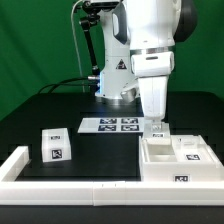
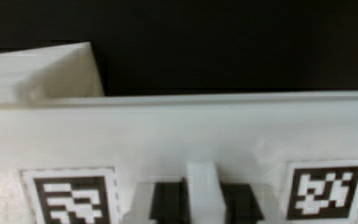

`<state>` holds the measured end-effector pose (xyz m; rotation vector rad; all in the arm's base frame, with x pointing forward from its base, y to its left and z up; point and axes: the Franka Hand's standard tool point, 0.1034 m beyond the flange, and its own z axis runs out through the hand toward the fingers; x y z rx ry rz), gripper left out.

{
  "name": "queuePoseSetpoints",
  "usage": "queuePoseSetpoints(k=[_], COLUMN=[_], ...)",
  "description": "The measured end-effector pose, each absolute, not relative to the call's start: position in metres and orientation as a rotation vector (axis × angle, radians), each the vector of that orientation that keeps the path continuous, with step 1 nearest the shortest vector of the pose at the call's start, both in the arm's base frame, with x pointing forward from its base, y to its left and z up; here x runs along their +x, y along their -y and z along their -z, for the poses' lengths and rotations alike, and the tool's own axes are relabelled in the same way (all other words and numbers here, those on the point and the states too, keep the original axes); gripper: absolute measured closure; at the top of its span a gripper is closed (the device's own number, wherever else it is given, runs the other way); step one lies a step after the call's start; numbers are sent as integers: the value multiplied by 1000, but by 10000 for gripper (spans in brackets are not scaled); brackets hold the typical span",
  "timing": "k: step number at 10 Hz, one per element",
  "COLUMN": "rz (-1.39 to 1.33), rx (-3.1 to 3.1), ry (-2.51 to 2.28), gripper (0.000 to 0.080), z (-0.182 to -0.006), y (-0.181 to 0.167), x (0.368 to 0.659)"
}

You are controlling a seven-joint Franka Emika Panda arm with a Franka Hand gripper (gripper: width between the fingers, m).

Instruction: Assemble cabinet

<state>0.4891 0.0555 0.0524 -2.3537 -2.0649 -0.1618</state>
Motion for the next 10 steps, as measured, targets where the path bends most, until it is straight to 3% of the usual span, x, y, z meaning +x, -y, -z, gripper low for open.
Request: queuePoseSetpoints(k=[10], rz=[143], rx=[-2347], ry=[2063], gripper=[729], z=[-54], y=[-54], x=[508])
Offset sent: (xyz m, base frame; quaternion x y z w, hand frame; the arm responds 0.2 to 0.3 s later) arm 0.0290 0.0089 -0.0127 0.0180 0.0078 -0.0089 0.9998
